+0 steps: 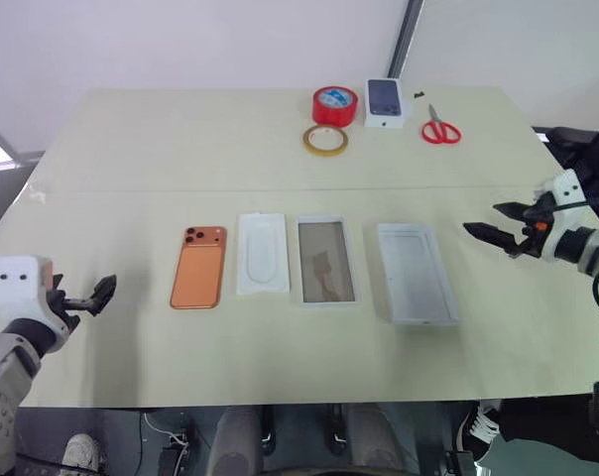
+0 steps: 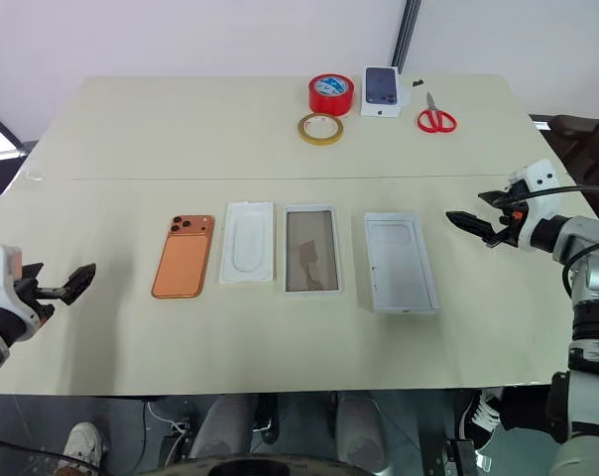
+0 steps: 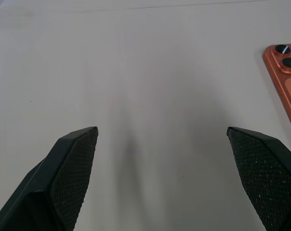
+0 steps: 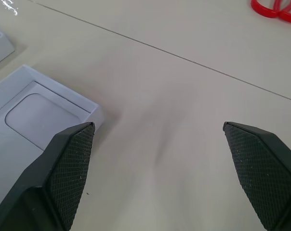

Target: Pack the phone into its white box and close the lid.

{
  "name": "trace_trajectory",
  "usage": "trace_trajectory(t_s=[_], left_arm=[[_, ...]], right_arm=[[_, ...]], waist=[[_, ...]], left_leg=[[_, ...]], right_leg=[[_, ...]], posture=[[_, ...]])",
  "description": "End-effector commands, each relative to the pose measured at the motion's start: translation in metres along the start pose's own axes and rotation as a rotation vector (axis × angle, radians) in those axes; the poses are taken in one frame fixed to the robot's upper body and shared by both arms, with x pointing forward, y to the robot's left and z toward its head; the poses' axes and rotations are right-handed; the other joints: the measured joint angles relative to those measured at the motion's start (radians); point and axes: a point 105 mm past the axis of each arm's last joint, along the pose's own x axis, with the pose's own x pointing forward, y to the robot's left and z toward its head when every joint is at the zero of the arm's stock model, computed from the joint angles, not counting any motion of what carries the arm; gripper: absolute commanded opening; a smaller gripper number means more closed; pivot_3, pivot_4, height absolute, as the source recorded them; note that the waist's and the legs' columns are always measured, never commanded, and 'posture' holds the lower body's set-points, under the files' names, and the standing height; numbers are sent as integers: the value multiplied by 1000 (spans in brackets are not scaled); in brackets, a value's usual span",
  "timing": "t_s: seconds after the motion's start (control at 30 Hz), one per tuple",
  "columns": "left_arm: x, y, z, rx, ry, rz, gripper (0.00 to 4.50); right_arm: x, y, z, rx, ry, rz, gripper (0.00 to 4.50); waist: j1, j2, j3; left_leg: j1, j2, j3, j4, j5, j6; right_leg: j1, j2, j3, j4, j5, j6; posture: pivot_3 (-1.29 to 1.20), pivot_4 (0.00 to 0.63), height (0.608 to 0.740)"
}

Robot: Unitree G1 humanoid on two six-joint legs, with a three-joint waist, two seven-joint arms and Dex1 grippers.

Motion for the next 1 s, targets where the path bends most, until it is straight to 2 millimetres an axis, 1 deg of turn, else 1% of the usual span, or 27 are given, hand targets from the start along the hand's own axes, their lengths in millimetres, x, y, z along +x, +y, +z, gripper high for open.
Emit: trace_trajectory(t_s=[0.03,0.2,0.27,0.37,0.5,0.57,0.63,0.73,0.77,0.87,0.93,1.0], left_arm=[[-5,1,12,16,-44,19,4500],[-4,-7,15,10,-55,1,4500],[-2,-14,19,10,-69,-26,4500],[2,-30,28,-5,-101,-93,4500],[9,-73,39,-44,-136,-261,4500],[11,-96,42,-42,-128,-362,4500],[13,-112,41,-57,-104,-437,4500],[18,-131,38,-96,-56,-493,4500],[20,-134,38,-109,-38,-498,4500],[32,-147,34,-145,53,-468,4500],[36,-154,30,-166,109,-480,4500],[41,-165,31,-224,140,-509,4500]], right_arm=[[-2,-3,15,-42,-41,-6,4453],[2,3,19,-58,-51,10,4453],[5,8,22,-72,-57,28,4453],[11,20,31,-101,-76,72,4453],[23,51,49,-152,-121,163,4453],[27,72,56,-179,-137,223,4453],[32,99,60,-213,-141,288,4453],[34,131,65,-237,-157,359,4453],[34,141,67,-246,-158,378,4453],[29,172,71,-291,-170,463,4453],[27,186,72,-307,-178,497,4453],[26,194,74,-308,-186,513,4453]], waist=[[0,0,0],[1,0,0],[1,0,0],[1,0,0],[2,0,0],[3,0,0],[4,0,0],[4,0,0],[5,0,0],[8,-1,0],[8,-1,-1],[8,-2,-1]], left_leg=[[0,0,0,0,0,0],[0,0,0,0,0,0],[0,0,0,0,0,0],[0,0,0,1,0,0],[0,0,0,1,0,0],[0,0,0,1,1,0],[0,0,0,1,2,2],[0,1,0,2,2,2],[0,1,0,2,2,3],[0,0,-1,4,2,3],[1,1,-2,5,2,3],[1,0,-2,5,3,3]], right_leg=[[0,0,0,0,0,0],[2,0,0,0,0,0],[2,0,0,0,0,0],[2,0,0,1,0,0],[3,1,0,2,0,0],[3,1,0,3,0,0],[3,3,0,3,0,1],[3,5,0,3,0,1],[3,5,0,4,0,1],[4,6,0,5,0,1],[6,6,0,5,0,1],[6,6,0,5,0,1]], posture=[[0,150,740],[0,150,740],[0,150,740],[0,150,740],[0,150,740],[0,150,740],[0,150,740],[0,150,740],[0,150,740],[0,150,740],[0,150,740],[0,150,740]])
